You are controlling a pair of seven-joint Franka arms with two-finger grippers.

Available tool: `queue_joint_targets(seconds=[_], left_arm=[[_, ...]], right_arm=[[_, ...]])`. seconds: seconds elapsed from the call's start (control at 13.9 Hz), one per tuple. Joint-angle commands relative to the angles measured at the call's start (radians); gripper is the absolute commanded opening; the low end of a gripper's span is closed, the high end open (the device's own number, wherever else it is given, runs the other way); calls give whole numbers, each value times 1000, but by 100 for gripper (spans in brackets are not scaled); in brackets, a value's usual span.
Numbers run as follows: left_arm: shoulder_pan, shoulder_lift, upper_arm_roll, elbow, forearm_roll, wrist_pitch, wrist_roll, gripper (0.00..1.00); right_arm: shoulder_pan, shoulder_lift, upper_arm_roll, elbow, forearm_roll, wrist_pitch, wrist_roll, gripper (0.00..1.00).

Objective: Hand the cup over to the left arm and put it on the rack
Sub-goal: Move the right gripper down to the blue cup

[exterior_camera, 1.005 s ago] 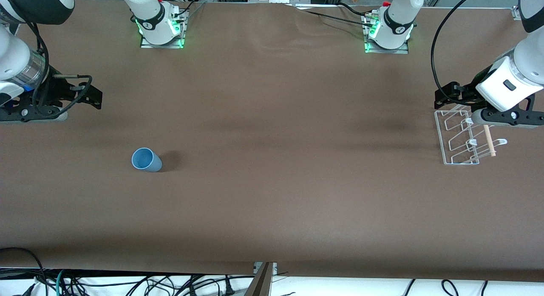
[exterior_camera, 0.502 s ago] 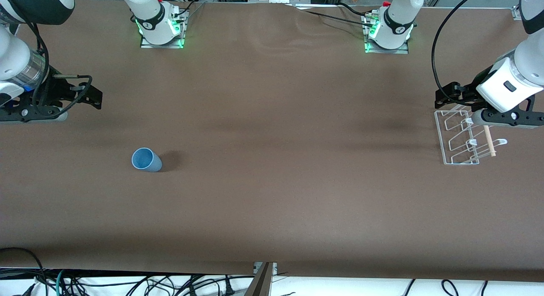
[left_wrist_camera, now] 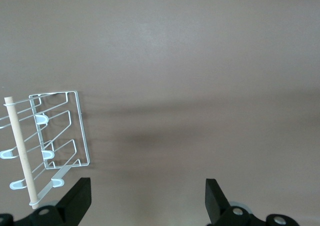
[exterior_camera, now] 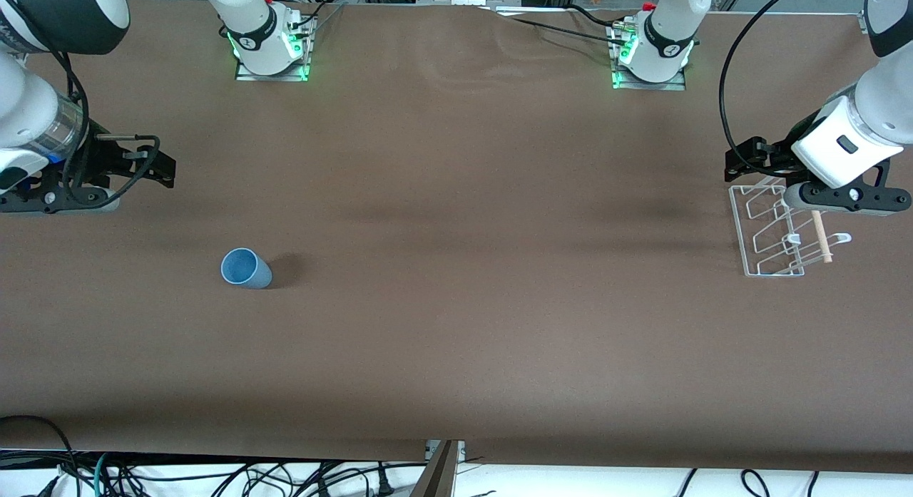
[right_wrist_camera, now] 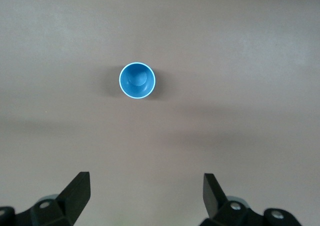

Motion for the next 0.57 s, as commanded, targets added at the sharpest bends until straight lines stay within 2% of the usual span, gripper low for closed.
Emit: queue_joint_targets(seconds=[0.0, 0.5], left_arm=[[2, 8, -5, 21, 8, -17, 7, 100], [0, 10, -5, 20, 8, -14, 7, 100]], right_arm=[[-19, 75, 3, 34, 5, 1, 3, 100], [-61, 228, 0, 22, 8, 136, -9, 100]])
